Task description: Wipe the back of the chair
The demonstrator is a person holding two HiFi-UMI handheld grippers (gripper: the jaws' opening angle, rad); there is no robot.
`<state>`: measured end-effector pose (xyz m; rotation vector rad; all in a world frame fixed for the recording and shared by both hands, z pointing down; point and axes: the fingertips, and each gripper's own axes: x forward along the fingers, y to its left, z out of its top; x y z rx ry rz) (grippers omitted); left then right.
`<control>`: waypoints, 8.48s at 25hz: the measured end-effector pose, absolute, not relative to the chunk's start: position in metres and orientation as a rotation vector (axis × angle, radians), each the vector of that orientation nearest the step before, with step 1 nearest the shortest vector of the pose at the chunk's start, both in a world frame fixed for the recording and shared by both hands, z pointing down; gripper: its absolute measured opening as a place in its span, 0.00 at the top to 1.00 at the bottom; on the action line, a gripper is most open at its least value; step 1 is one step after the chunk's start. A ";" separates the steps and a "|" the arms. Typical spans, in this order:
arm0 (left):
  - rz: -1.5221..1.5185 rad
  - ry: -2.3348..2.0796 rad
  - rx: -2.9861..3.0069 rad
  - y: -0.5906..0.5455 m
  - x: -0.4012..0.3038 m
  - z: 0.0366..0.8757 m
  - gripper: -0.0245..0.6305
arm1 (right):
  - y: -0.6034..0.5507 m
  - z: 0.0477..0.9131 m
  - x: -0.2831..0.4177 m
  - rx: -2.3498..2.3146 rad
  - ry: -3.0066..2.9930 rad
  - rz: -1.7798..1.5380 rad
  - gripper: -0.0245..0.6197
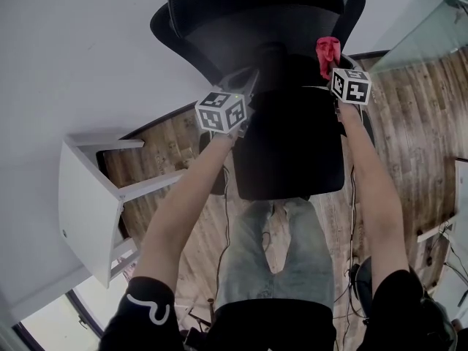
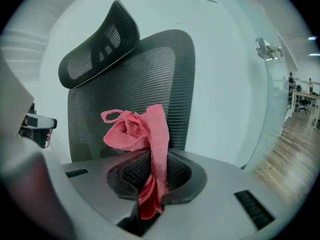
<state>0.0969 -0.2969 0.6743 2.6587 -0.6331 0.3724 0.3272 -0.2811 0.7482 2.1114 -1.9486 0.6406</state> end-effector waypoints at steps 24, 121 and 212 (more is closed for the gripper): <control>0.393 -0.709 2.564 -0.295 -0.023 0.707 0.93 | -0.281 0.764 0.162 2.012 -2.092 0.709 0.85; 0.481 -0.545 2.607 -0.260 0.163 0.733 0.93 | -0.233 0.820 0.343 1.954 -1.880 0.795 0.85; 0.071 -0.976 2.721 0.317 -0.014 0.363 0.93 | 0.337 0.396 0.120 1.728 -2.431 0.353 0.86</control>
